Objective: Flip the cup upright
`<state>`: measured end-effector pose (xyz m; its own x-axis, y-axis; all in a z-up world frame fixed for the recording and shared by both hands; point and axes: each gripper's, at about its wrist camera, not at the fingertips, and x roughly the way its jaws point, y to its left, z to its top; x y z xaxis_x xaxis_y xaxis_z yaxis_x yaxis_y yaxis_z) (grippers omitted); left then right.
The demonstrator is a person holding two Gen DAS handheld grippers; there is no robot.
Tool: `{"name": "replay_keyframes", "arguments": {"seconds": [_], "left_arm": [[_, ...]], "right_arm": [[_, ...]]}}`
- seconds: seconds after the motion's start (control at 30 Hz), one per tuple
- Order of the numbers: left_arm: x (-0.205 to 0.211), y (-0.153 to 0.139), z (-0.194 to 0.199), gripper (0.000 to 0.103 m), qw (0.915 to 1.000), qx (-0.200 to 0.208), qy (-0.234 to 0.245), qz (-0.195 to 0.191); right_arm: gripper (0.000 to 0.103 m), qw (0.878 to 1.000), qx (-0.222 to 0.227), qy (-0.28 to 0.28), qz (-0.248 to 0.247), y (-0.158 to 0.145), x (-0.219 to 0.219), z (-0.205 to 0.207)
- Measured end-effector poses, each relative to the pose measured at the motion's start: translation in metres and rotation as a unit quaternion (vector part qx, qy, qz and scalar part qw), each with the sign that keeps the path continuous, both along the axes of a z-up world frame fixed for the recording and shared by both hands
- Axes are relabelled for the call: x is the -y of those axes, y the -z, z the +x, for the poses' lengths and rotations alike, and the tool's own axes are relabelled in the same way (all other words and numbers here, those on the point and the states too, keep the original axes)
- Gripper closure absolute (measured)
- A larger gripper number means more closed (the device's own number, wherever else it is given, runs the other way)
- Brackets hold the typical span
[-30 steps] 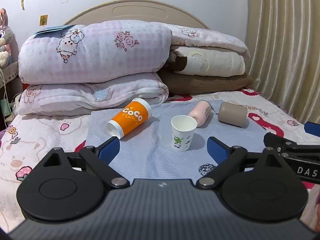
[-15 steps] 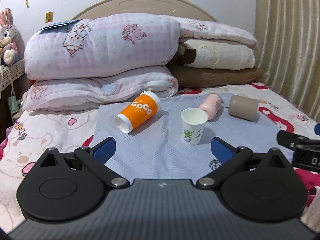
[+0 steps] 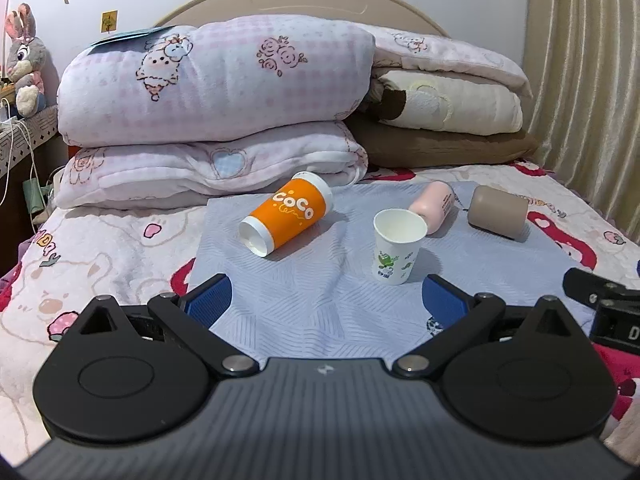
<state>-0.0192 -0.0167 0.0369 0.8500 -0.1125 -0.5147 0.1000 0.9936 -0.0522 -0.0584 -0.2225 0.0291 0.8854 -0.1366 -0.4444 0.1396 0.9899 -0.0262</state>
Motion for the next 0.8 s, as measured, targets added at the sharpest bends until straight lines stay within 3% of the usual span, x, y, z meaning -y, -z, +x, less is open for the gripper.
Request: {"name": "replay_keyframes", "arguments": {"seconds": [0.23, 0.8], "left_arm": [[0.003, -0.005, -0.006, 0.000, 0.9997, 0.022, 0.007, 0.005], [0.010, -0.003, -0.006, 0.000, 0.9989, 0.023, 0.016, 0.037]], "right_arm": [[0.000, 1.000, 0.000, 0.006, 0.001, 0.000, 0.001, 0.001], [0.000, 1.000, -0.008, 0.012, -0.003, 0.003, 0.002, 0.004]]}}
